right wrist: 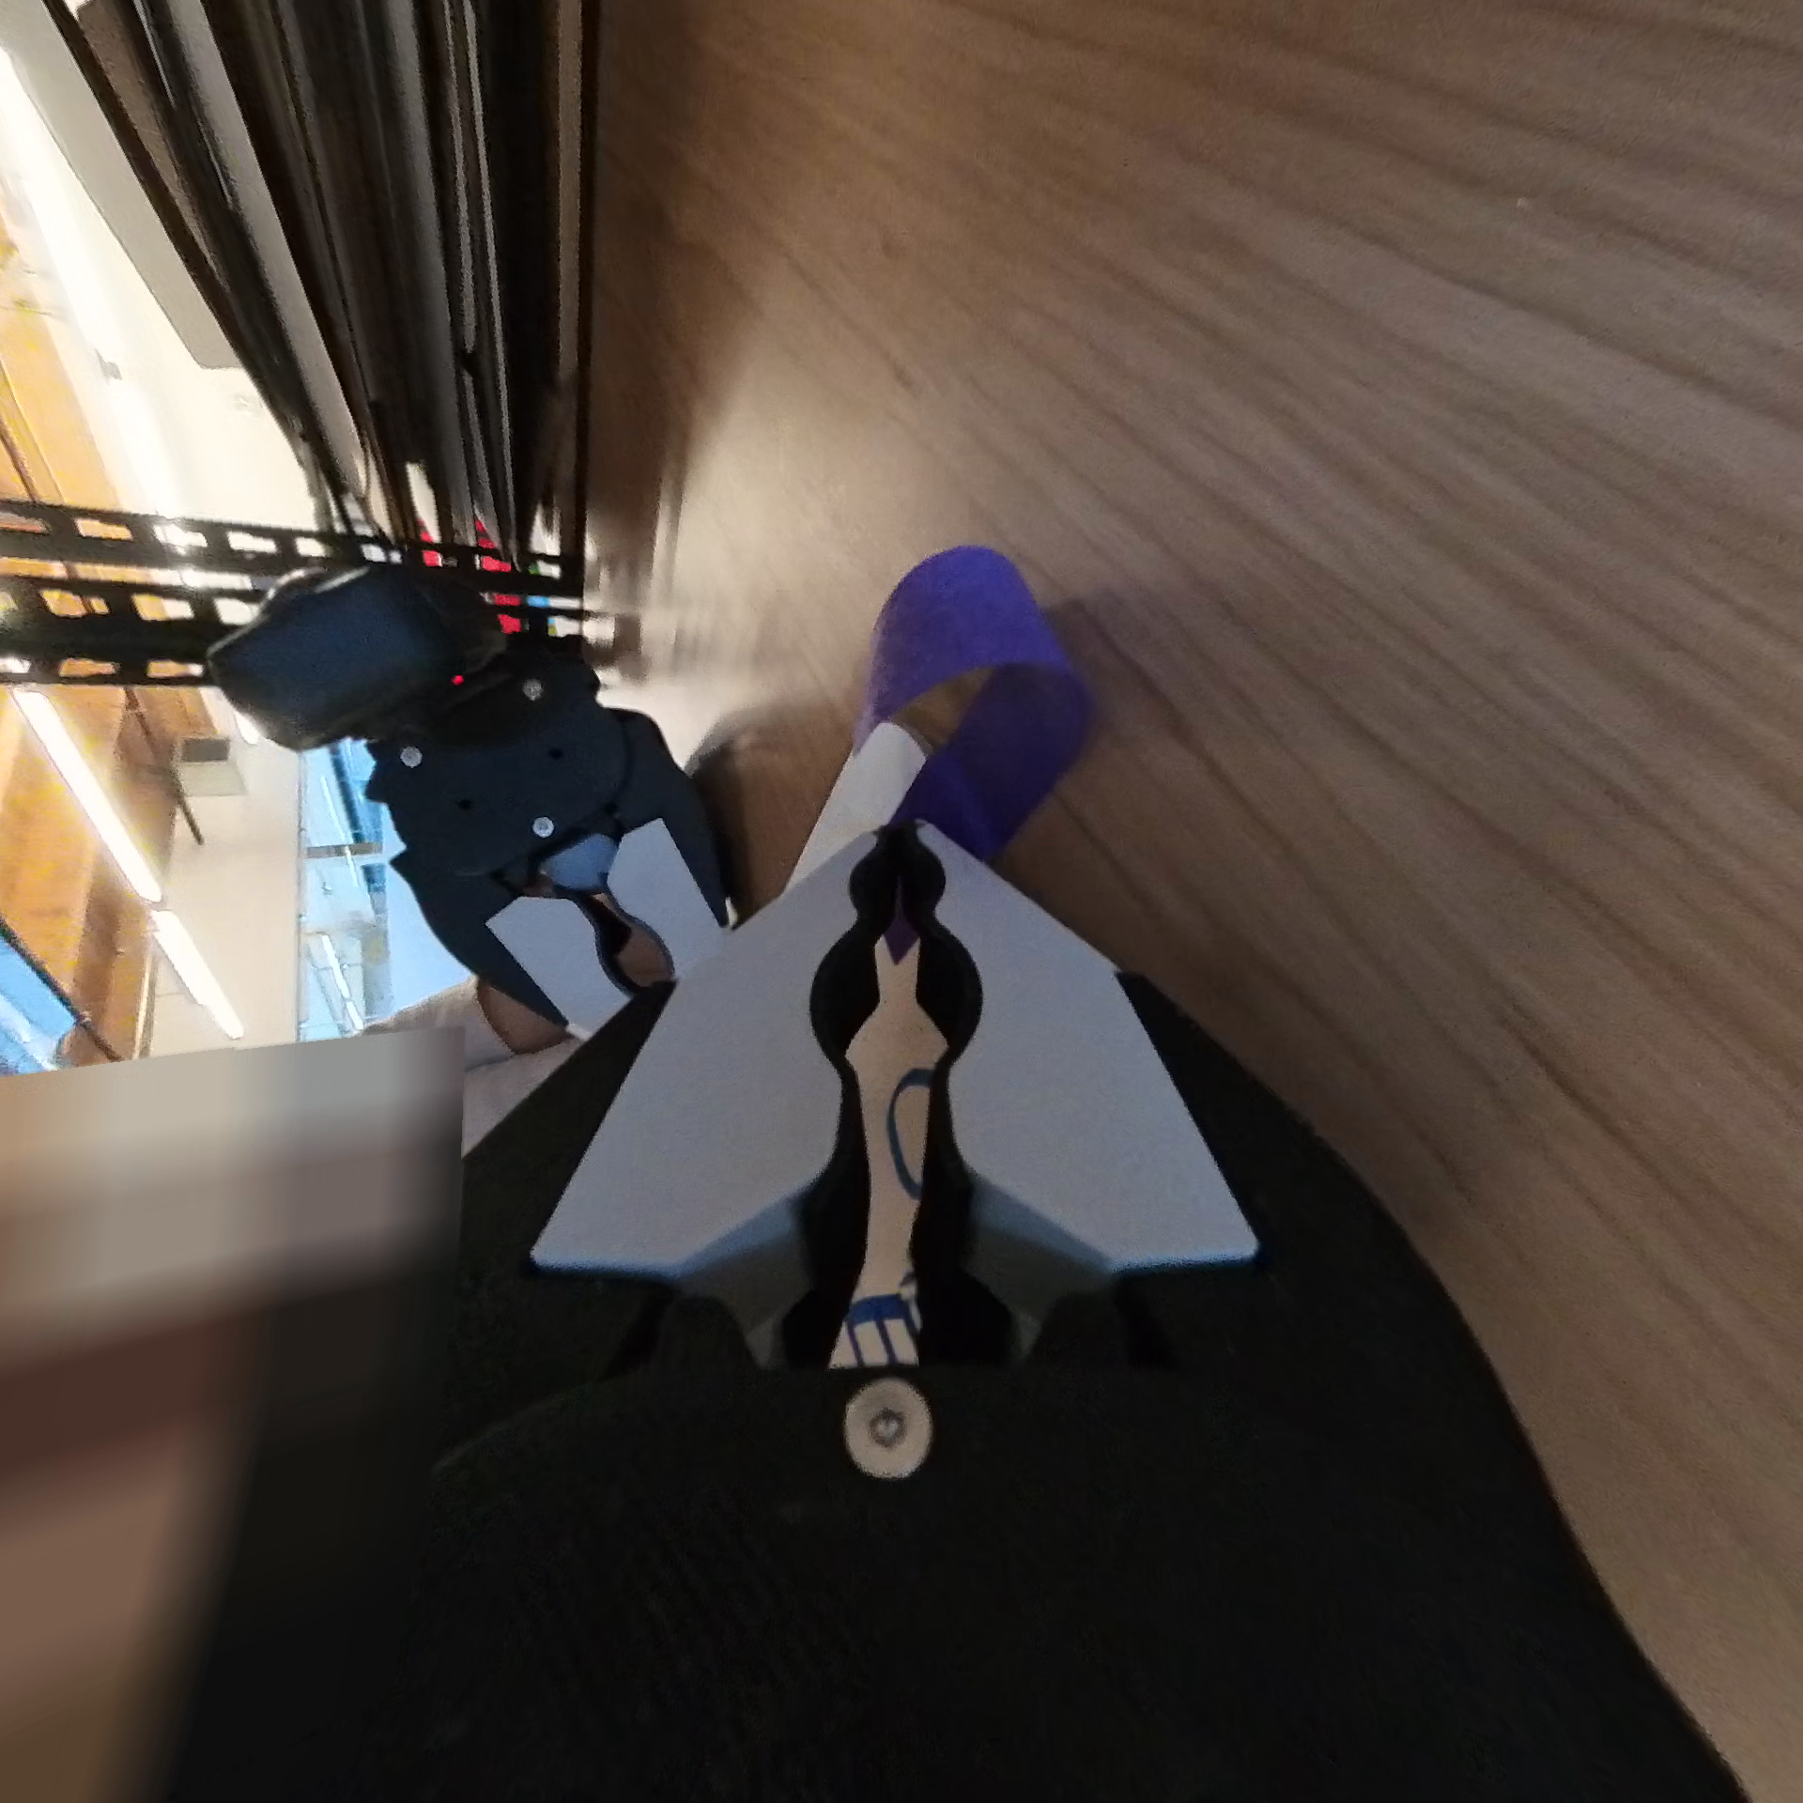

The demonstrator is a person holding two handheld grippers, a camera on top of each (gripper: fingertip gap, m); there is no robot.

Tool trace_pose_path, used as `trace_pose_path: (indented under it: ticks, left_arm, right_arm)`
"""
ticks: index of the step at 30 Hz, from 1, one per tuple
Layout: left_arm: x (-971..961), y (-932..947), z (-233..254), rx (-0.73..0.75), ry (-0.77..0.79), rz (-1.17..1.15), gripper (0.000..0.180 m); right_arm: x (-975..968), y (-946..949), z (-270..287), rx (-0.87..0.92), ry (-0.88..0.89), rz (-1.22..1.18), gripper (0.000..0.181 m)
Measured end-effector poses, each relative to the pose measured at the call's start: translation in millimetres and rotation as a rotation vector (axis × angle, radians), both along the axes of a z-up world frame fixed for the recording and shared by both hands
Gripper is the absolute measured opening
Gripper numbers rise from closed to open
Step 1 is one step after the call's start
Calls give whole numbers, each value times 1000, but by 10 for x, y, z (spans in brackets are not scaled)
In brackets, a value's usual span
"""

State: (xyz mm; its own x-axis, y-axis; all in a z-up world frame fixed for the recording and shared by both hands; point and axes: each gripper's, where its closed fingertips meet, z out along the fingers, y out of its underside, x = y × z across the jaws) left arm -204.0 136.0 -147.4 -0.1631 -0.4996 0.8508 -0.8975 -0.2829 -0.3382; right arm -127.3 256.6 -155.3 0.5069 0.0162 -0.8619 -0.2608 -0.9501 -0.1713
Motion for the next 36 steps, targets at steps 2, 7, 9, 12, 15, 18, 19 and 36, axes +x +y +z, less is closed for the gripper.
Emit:
trace_pose_path:
  ticks: [2,7,9,12,15,18,19,36]
  left_arm:
    - [-1,-1,0,2,-3,2,0]
    - [-4,-2,0,-3,-2,2,0]
    - [-5,-4,1,-4,-1,2,0]
    - [-3,-5,1,-2,0,4,0]
    - [0,-1,2,-3,-6,12,0]
    - [4,-4,1,5,-5,16,0]
    - [6,-9,0,8,-5,15,0]
    - [-530,-5,569,56,-392,369,0]
  right_arm:
    - [60,47,-3,24,-29,-16,0]
    - [83,6,57,64,-9,-1,0]
    - [47,-49,-1,46,-15,30,0]
    - [220,58,-17,71,-81,-39,0]
    - [233,106,226,247,-65,-6,0]
    - [85,57,366,348,-106,65,0]
    - [22,46,332,339,-137,94,0]
    - [293,-2249,1344,893,-157,-179,61]
